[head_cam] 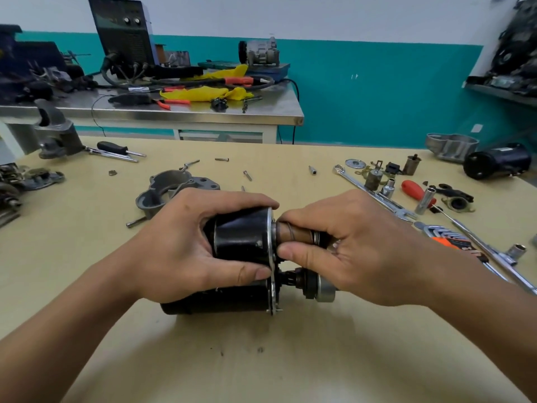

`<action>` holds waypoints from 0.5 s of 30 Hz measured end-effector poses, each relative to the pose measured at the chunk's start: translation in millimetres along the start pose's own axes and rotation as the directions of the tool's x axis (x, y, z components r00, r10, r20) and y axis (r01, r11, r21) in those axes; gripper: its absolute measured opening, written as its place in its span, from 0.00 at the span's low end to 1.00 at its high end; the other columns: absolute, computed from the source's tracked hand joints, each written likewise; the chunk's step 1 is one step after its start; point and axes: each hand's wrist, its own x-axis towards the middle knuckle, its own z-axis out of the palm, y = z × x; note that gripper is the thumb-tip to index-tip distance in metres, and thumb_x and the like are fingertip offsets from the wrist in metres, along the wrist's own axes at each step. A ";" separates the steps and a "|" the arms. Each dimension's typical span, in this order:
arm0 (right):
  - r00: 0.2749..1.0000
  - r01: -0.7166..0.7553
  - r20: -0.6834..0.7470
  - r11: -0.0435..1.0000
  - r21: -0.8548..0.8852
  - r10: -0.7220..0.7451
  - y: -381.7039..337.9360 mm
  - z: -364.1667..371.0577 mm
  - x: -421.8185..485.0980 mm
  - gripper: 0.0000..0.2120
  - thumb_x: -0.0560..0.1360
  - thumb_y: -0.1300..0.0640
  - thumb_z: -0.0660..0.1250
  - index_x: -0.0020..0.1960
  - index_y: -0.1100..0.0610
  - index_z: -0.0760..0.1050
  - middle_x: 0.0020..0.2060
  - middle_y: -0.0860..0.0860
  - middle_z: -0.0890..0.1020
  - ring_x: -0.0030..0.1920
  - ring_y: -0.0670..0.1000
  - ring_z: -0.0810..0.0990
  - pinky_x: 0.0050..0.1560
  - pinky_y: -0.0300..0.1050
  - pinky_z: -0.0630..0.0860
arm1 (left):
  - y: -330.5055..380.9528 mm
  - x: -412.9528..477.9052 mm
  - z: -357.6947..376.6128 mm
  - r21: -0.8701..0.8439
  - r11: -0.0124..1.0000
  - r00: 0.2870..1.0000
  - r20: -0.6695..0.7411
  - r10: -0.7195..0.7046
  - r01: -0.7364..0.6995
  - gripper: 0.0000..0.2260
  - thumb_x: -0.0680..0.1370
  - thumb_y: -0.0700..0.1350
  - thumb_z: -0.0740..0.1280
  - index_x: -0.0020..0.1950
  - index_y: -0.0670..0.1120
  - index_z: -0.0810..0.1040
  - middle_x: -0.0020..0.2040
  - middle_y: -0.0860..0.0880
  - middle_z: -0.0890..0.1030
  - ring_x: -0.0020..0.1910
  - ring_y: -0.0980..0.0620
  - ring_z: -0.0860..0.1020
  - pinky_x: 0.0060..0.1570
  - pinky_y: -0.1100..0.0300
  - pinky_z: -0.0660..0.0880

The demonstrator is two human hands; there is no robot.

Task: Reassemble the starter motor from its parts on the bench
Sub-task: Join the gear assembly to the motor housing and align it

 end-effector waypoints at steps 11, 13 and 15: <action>0.784 -0.197 -0.092 0.386 0.901 0.614 -5.0 9.0 8.2 0.33 0.79 0.32 0.47 0.61 0.55 0.78 0.51 0.51 0.86 0.53 0.49 0.84 0.55 0.50 0.77 | 1.9 -3.0 2.1 0.081 0.997 1.000 -0.004 -0.006 0.006 0.29 0.67 0.60 0.76 0.66 0.56 0.78 0.55 0.56 0.82 0.53 0.53 0.82 0.49 0.63 0.79; 0.767 -0.141 -0.075 0.282 0.949 0.637 -16.3 10.7 25.3 0.32 0.80 0.34 0.46 0.62 0.55 0.77 0.52 0.51 0.86 0.55 0.48 0.84 0.60 0.53 0.76 | 3.3 -3.3 2.8 0.071 0.997 1.000 0.017 0.002 -0.004 0.28 0.67 0.59 0.76 0.66 0.57 0.77 0.55 0.58 0.82 0.54 0.55 0.82 0.50 0.65 0.78; 0.760 -0.184 -0.091 0.347 0.920 0.643 -27.5 17.4 38.5 0.31 0.80 0.33 0.46 0.61 0.53 0.77 0.52 0.48 0.86 0.56 0.45 0.83 0.61 0.51 0.75 | 7.8 -3.1 2.8 0.062 0.998 0.999 0.041 0.013 -0.016 0.28 0.68 0.59 0.76 0.67 0.57 0.77 0.56 0.59 0.82 0.55 0.56 0.82 0.51 0.66 0.77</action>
